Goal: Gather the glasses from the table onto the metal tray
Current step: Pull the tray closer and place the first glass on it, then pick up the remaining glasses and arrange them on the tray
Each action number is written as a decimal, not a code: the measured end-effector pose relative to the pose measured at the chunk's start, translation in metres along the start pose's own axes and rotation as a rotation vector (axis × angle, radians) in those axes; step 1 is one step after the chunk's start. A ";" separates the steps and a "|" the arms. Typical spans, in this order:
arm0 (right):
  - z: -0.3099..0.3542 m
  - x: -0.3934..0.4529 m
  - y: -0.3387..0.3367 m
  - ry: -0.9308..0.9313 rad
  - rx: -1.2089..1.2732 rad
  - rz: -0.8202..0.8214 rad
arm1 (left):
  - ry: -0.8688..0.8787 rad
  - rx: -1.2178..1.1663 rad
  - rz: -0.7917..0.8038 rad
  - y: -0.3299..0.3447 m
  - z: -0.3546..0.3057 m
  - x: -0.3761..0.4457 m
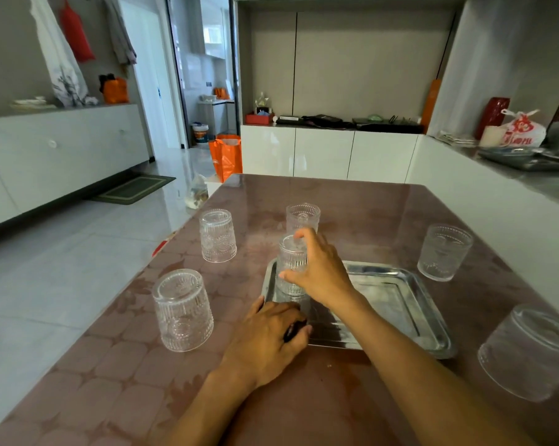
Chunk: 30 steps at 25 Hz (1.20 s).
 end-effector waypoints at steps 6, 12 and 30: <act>0.000 -0.071 -0.021 -0.008 0.233 -0.220 | 0.095 0.001 -0.490 -0.066 -0.032 -0.029; 0.015 -0.114 -0.018 -0.024 0.343 -0.107 | -0.517 -0.367 -0.631 -0.122 0.069 -0.094; -0.010 -0.099 -0.048 0.056 0.606 -0.005 | -0.012 -0.642 -0.111 -0.038 -0.047 0.010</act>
Point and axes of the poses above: each hand's wrist, its own x-axis towards the middle knuckle, its own y-axis out of the palm, z = x × y, the point moved 6 cm from there along x, towards the middle knuckle, and after that the axes turned 8 degrees about -x, right-handed, at the moved point
